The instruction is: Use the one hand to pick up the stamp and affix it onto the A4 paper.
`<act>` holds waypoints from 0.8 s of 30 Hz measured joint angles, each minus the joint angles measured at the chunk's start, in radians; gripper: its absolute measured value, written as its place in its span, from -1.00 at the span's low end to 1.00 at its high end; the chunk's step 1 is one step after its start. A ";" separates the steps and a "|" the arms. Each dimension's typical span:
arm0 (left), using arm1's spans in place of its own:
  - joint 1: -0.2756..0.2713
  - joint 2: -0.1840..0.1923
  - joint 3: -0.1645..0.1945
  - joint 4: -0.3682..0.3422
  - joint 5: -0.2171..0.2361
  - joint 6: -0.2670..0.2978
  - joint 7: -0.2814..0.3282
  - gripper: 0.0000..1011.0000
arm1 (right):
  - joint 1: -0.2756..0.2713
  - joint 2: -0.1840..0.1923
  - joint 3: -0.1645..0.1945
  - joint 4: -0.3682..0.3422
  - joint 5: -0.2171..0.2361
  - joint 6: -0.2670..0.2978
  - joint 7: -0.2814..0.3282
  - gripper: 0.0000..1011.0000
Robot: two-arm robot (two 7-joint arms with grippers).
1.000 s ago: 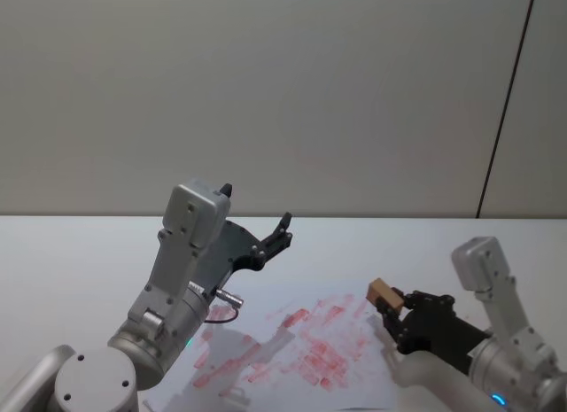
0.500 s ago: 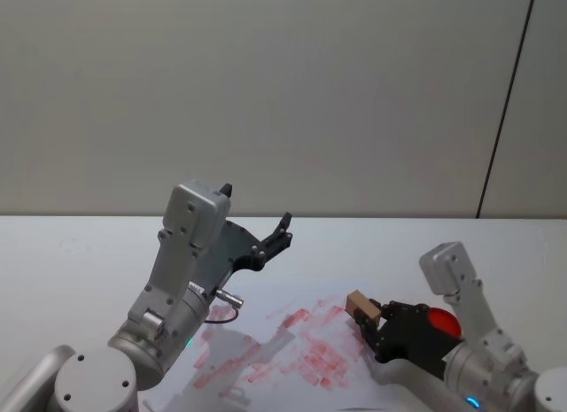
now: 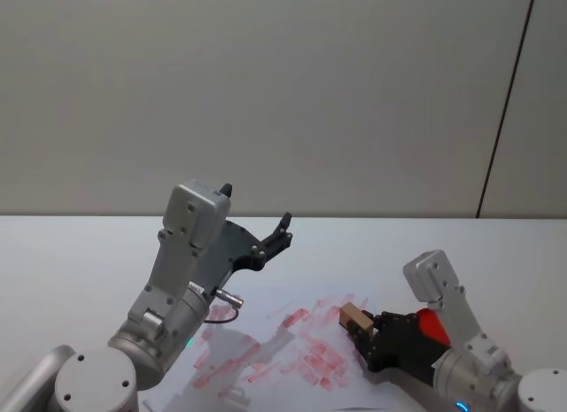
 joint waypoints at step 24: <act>0.000 0.000 0.000 0.000 0.000 0.000 0.000 0.98 | 0.006 -0.003 -0.004 0.003 0.007 0.019 -0.008 -0.57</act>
